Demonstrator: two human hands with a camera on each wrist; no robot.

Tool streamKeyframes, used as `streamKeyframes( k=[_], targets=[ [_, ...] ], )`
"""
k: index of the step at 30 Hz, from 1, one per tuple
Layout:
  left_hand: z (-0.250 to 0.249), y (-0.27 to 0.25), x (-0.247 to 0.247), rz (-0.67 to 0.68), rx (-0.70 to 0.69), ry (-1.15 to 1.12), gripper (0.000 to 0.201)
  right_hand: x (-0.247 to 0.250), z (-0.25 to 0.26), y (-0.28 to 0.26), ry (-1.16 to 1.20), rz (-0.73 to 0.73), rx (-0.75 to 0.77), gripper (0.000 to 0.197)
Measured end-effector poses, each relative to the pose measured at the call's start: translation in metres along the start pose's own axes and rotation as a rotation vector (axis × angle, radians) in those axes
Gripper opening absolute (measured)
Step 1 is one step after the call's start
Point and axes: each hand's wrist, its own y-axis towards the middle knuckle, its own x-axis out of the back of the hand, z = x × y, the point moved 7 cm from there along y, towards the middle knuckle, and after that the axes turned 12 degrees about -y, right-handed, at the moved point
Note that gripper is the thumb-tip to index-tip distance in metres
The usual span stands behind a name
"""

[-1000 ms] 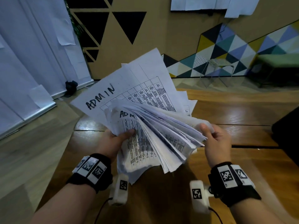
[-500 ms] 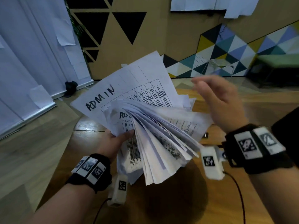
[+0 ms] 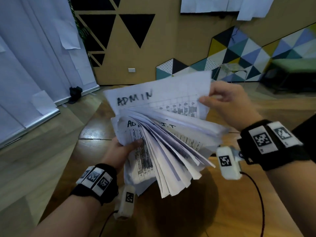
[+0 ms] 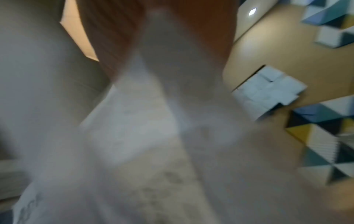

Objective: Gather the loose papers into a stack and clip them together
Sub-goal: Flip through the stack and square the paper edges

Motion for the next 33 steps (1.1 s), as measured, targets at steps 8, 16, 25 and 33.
streamKeyframes(
  k=[8, 16, 25, 33],
  targets=[
    [-0.002, -0.002, -0.002, -0.011, -0.038, -0.001, 0.024, -0.024, -0.069, -0.053, 0.170, 0.082, -0.249, 0.018],
    [-0.002, -0.002, 0.006, -0.142, -0.066, 0.042, 0.023, -0.079, -0.086, -0.145, 0.185, 0.557, -0.364, 0.128],
    [0.000, -0.028, -0.024, -0.072, -0.026, 0.134, 0.009, -0.150, -0.110, -0.172, 0.261, 0.138, -0.529, 0.142],
    [-0.015, -0.018, -0.005, 0.140, 0.124, 0.013, 0.071, -0.102, -0.080, -0.092, 0.653, 0.260, -0.458, 0.093]
  ],
)
